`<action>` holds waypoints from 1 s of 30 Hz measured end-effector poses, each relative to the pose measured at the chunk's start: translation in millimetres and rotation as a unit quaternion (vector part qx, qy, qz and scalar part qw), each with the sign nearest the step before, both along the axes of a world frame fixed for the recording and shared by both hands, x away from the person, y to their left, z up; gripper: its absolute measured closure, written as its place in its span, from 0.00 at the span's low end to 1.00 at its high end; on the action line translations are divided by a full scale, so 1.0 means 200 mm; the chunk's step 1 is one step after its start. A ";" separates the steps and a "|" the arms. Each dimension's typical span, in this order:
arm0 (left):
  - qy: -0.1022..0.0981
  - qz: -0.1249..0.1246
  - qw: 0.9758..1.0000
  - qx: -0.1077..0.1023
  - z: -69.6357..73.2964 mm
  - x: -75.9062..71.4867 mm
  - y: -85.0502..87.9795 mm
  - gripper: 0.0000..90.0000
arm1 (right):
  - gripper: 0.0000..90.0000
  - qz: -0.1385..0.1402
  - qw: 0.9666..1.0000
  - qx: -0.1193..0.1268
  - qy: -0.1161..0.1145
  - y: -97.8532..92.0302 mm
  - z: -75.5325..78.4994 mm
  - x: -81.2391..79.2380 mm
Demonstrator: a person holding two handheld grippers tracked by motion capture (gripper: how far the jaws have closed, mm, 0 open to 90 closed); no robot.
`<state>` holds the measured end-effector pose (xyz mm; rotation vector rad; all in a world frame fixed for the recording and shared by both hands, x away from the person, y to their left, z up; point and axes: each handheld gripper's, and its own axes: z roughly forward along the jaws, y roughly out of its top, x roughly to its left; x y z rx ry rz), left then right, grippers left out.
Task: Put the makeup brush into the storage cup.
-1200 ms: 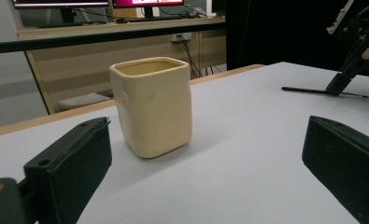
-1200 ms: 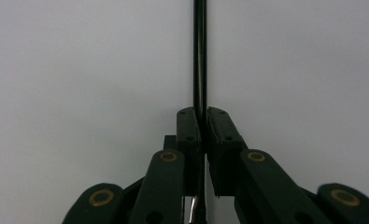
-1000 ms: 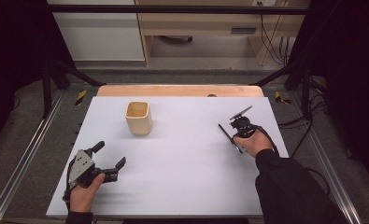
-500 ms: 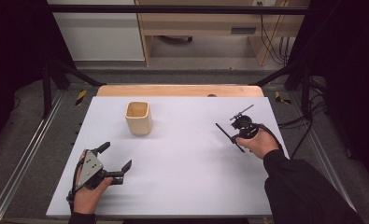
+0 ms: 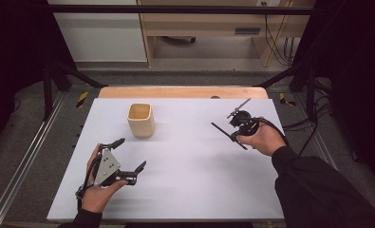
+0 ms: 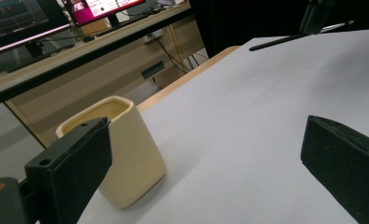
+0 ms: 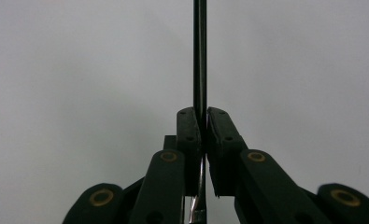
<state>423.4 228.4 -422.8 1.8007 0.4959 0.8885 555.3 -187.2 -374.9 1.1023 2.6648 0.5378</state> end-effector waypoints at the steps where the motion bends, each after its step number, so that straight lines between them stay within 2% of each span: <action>1: -0.004 -0.005 1.000 0.002 0.02 0.01 -0.03 0.02 | 0.93 0.006 1.000 0.001 -0.001 0.01 0.01 0.00; 3: -0.006 -0.008 1.000 0.004 0.03 0.01 -0.05 0.02 | 0.93 0.014 1.000 0.000 -0.001 0.04 0.03 0.00; 12: -0.019 -0.037 0.998 0.038 0.10 0.05 -0.19 0.02 | 0.93 0.049 0.999 -0.011 -0.005 0.13 0.10 -0.02; 13: -0.022 -0.047 0.998 0.047 0.12 0.07 -0.23 0.02 | 0.93 0.046 0.999 -0.011 -0.003 0.14 0.11 -0.02; 19: -0.027 -0.063 0.996 0.063 0.15 0.13 -0.30 0.02 | 0.93 0.059 0.998 -0.018 -0.003 0.18 0.14 -0.02; 21: -0.032 -0.068 0.994 0.083 0.16 0.16 -0.33 0.03 | 0.93 0.065 0.998 -0.021 -0.004 0.19 0.16 -0.02; 24: -0.037 -0.070 0.992 0.095 0.17 0.19 -0.35 0.03 | 0.93 0.064 0.998 -0.022 -0.001 0.21 0.17 -0.02; 25: -0.039 -0.072 0.992 0.098 0.18 0.20 -0.36 0.03 | 0.93 0.072 0.997 -0.022 -0.007 0.21 0.17 -0.01; 28: -0.042 -0.072 0.991 0.109 0.19 0.23 -0.38 0.03 | 0.93 0.067 0.998 -0.023 -0.004 0.22 0.19 -0.01; 30: -0.041 -0.073 0.990 0.110 0.20 0.24 -0.38 0.03 | 0.93 0.076 0.997 -0.026 -0.007 0.22 0.19 -0.01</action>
